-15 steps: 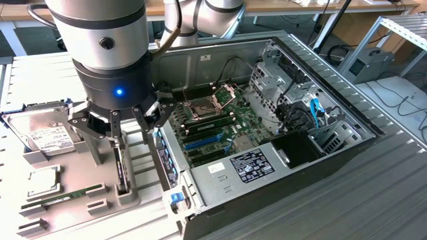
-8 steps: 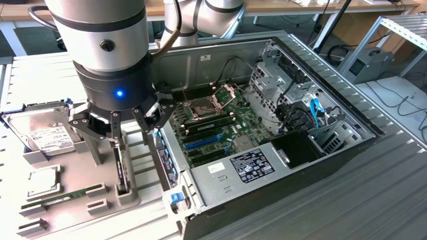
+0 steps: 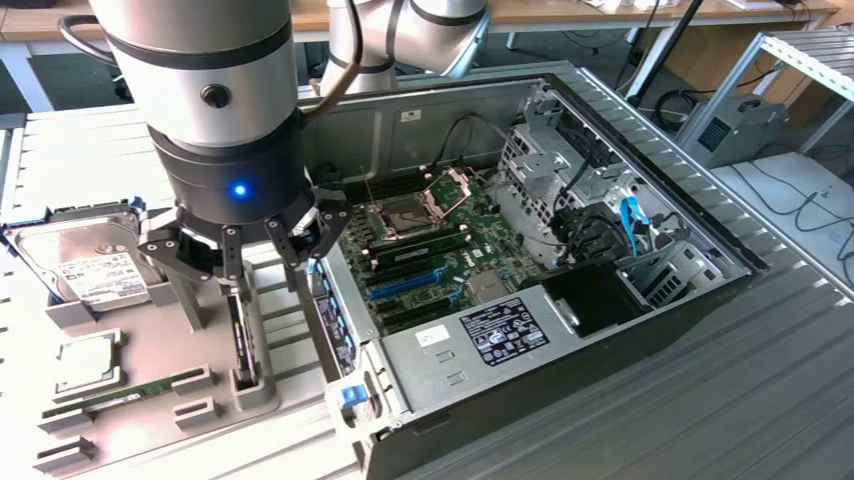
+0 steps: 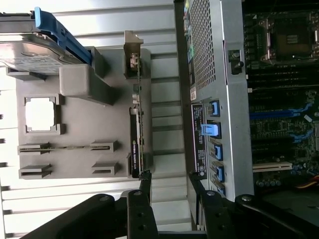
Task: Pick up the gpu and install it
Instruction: 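Pick up the gpu and move the gpu toward the slot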
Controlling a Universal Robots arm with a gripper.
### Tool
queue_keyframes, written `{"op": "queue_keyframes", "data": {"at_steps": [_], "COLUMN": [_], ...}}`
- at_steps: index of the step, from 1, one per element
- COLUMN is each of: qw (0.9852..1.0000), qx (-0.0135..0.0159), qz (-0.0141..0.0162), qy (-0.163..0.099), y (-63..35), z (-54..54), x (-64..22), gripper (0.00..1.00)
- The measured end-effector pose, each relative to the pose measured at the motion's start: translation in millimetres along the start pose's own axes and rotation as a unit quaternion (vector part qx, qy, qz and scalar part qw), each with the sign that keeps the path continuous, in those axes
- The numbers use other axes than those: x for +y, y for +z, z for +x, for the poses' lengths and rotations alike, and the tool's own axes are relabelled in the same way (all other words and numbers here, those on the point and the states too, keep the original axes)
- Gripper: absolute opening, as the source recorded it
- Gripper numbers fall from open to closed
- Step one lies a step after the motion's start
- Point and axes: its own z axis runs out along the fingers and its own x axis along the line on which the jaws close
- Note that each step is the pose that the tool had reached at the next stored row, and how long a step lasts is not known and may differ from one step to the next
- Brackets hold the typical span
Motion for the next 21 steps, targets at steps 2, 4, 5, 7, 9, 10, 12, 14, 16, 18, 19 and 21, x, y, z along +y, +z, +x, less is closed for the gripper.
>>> {"op": "queue_keyframes", "data": {"at_steps": [2, 4, 5, 7, 9, 10, 12, 14, 16, 18, 19, 21], "qw": [1.0, 1.0, 1.0, 1.0, 1.0, 1.0, 1.0, 1.0, 1.0, 1.0, 1.0, 1.0], "qx": [0.0001, 0.0, 0.0, 0.0, 0.0, 0.0, 0.0001, 0.0, 0.0001, 0.0, 0.0, 0.0], "qz": [0.0001, 0.0, 0.0, 0.0, 0.0, 0.0, 0.0001, 0.0, 0.0, 0.0, 0.0, 0.0], "qy": [0.0, 0.0, 0.0, 0.0, 0.0, 0.0, 0.0, 0.0, 0.0, 0.0, 0.0, 0.0], "y": [0.7, 1.3, 1.6, 2.3, 2.9, 3.0, 3.5, 4.1, 4.7, 5.3, 5.6, 6.1], "z": [0.0, 0.0, 0.1, 0.5, 1.4, 1.7, 2.1, 2.5, 3.2, 3.9, 4.2, 4.7], "x": [0.0, -0.1, -0.1, -0.1, -0.2, -0.2, -0.1, 0.0, -0.1, -0.2, -0.2, -0.3], "gripper": [0.42, 0.42, 0.42, 0.42, 0.42, 0.42, 0.42, 0.42, 0.42, 0.42, 0.42, 0.42]}}
